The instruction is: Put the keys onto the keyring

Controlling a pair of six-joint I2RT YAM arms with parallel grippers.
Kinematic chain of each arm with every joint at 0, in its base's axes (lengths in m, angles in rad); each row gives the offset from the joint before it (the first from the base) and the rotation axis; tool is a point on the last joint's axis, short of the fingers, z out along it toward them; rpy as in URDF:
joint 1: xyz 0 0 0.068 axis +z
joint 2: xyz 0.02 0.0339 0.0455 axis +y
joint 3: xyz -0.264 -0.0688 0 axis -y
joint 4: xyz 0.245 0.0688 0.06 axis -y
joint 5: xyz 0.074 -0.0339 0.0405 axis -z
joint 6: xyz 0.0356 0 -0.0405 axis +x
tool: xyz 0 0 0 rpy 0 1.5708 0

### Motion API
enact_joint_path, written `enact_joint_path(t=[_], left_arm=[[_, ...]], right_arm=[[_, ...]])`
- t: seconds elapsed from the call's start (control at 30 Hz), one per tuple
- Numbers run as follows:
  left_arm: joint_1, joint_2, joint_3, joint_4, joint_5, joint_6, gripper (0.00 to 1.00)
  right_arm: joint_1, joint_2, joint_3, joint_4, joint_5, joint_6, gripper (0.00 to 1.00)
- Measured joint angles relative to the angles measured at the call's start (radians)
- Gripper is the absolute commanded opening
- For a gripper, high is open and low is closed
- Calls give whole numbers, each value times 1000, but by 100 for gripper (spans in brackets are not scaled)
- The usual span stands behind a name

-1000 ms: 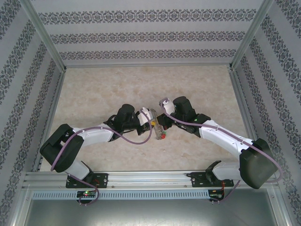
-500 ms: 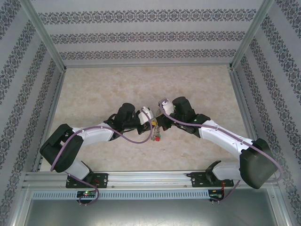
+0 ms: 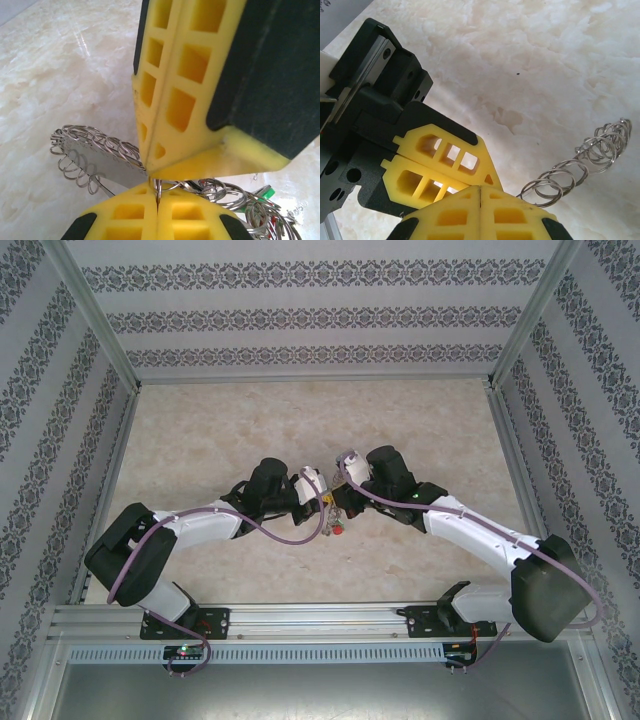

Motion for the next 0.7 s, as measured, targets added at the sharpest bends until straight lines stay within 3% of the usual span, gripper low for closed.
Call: enact_joint_path(t=[0.7], left_arm=[[0, 0, -1, 28, -8, -1, 0]], right_arm=[[-40, -23, -19, 0, 18, 62, 0]])
